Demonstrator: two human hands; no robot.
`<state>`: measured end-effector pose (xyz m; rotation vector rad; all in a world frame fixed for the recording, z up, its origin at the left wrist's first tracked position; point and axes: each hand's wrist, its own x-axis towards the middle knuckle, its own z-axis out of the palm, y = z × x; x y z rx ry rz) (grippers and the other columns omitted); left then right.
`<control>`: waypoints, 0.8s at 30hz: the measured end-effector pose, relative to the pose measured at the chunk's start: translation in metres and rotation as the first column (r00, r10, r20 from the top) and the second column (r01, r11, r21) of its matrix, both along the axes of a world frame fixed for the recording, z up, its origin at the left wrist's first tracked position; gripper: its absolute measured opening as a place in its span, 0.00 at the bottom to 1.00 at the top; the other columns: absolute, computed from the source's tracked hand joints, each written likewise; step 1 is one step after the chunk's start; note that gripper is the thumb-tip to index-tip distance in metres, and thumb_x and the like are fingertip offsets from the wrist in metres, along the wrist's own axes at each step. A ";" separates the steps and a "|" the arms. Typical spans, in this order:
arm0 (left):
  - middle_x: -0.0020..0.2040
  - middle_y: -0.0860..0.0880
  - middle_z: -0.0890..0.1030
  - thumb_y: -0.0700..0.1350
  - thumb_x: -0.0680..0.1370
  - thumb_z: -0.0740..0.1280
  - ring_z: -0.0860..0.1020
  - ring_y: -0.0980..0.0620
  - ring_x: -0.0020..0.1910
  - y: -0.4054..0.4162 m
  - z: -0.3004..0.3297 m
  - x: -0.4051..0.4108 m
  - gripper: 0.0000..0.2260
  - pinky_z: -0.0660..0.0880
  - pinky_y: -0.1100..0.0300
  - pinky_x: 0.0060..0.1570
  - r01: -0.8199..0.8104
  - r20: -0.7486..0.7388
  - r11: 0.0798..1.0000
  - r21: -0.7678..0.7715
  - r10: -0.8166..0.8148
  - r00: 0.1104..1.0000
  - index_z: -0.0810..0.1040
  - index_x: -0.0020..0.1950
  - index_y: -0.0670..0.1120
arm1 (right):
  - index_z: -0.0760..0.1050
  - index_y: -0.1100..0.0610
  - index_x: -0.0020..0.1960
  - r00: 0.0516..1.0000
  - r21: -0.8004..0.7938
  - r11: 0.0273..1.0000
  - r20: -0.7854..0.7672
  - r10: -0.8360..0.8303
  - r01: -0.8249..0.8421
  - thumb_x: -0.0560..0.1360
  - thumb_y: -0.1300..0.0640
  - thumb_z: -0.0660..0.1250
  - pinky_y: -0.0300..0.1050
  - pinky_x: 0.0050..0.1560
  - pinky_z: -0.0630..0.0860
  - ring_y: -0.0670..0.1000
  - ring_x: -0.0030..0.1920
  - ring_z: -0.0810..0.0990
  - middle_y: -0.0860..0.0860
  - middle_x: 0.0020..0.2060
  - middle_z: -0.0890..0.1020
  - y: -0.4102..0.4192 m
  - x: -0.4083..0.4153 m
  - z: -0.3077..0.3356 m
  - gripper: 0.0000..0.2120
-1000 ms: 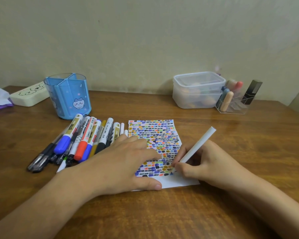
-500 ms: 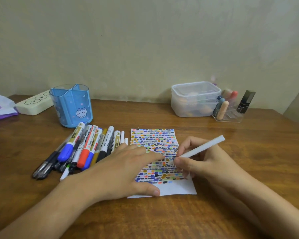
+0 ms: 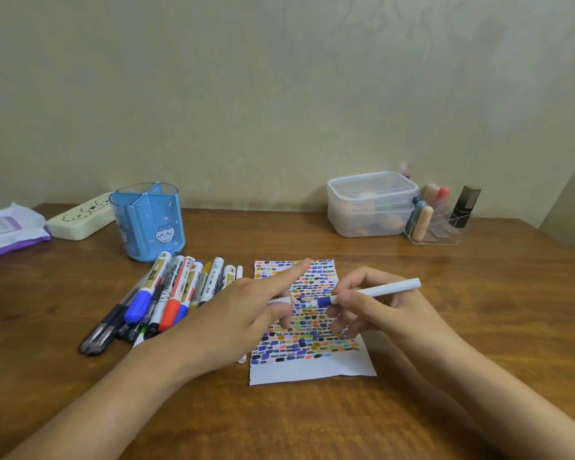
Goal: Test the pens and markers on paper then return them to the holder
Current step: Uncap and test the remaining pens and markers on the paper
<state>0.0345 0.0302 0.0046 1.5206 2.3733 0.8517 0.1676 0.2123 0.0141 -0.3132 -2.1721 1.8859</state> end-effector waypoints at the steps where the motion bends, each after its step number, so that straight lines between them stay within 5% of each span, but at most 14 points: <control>1: 0.45 0.61 0.79 0.44 0.85 0.56 0.76 0.50 0.41 0.000 0.001 0.000 0.26 0.72 0.57 0.43 0.001 0.002 1.000 0.010 -0.001 1.000 0.52 0.79 0.64 | 0.80 0.62 0.47 1.000 0.003 1.000 -0.003 0.000 0.000 0.76 0.57 0.71 0.42 0.38 0.81 0.54 0.39 0.86 0.58 0.41 0.86 -0.001 0.000 -0.001 0.07; 10: 0.44 0.62 0.82 0.45 0.84 0.58 0.71 0.48 0.35 0.000 0.004 0.006 0.27 0.67 0.62 0.36 0.034 -0.009 0.999 0.041 -0.034 0.999 0.53 0.78 0.64 | 0.80 0.61 0.48 1.000 0.002 1.000 -0.029 0.007 -0.006 0.76 0.57 0.71 0.46 0.41 0.81 0.54 0.40 0.86 0.58 0.42 0.86 -0.002 -0.001 -0.006 0.06; 16: 0.44 0.63 0.82 0.46 0.84 0.58 0.73 0.46 0.36 0.000 0.005 0.006 0.26 0.72 0.54 0.39 0.017 -0.016 0.999 0.033 -0.017 1.000 0.53 0.78 0.64 | 0.80 0.62 0.47 0.996 -0.036 0.998 -0.071 -0.044 0.042 0.72 0.55 0.72 0.43 0.38 0.82 0.54 0.39 0.86 0.58 0.41 0.86 0.003 -0.001 -0.001 0.09; 24: 0.44 0.63 0.82 0.46 0.84 0.59 0.72 0.54 0.32 0.001 0.003 0.006 0.26 0.68 0.65 0.35 0.045 -0.050 0.997 0.064 -0.041 0.998 0.55 0.78 0.64 | 0.81 0.60 0.47 0.998 -0.036 0.999 -0.052 0.021 -0.022 0.74 0.57 0.73 0.43 0.40 0.81 0.54 0.39 0.85 0.57 0.41 0.86 -0.003 0.000 -0.004 0.06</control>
